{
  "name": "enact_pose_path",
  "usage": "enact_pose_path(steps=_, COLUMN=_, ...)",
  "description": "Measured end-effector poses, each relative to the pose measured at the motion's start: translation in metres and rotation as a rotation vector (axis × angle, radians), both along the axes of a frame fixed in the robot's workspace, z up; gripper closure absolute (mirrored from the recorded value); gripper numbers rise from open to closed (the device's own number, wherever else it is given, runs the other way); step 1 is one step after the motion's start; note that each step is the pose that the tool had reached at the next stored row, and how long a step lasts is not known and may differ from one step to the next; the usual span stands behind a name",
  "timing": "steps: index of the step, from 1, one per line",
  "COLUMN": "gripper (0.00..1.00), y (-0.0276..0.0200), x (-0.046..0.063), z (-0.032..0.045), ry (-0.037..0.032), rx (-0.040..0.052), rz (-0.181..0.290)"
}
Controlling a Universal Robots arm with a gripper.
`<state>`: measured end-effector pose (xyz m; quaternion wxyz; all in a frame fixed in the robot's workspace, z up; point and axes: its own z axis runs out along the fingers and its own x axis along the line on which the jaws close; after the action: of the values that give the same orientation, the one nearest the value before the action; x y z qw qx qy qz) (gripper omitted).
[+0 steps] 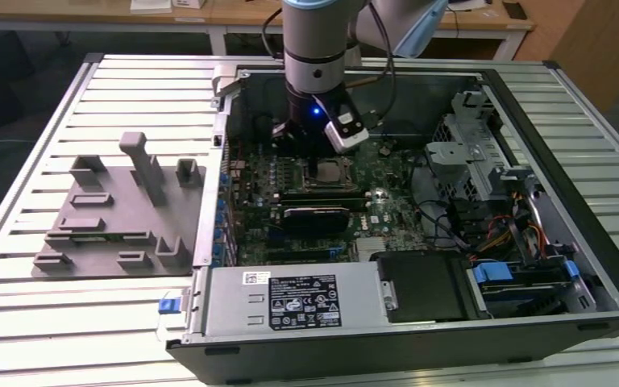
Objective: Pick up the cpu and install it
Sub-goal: 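Close the cpu cover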
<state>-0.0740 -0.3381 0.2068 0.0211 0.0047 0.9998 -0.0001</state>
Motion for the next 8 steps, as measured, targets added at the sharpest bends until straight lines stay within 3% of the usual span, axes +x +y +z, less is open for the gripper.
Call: enact_pose_path(steps=8, gripper=0.89, y=0.0000, x=0.0000, z=0.0113, ry=0.0000, rx=0.0000, rz=0.000)
